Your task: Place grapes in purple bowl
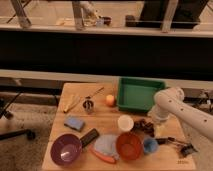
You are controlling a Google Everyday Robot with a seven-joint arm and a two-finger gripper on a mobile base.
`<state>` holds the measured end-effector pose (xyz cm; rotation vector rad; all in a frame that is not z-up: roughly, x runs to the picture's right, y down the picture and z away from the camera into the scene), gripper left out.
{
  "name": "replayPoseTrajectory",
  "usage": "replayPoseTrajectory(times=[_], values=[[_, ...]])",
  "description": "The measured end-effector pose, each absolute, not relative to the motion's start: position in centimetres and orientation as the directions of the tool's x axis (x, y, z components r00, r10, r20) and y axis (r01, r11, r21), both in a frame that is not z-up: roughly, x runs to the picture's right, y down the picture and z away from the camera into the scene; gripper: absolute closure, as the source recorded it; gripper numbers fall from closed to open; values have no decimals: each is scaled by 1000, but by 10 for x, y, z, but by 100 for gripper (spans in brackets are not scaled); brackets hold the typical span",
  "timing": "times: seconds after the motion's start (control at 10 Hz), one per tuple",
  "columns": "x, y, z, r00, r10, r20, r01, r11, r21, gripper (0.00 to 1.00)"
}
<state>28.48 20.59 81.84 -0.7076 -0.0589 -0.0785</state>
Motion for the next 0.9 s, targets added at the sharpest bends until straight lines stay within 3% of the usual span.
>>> replayPoseTrajectory(times=[0.9], values=[[281,210,826,992,-60,109,117,745,-657,20]])
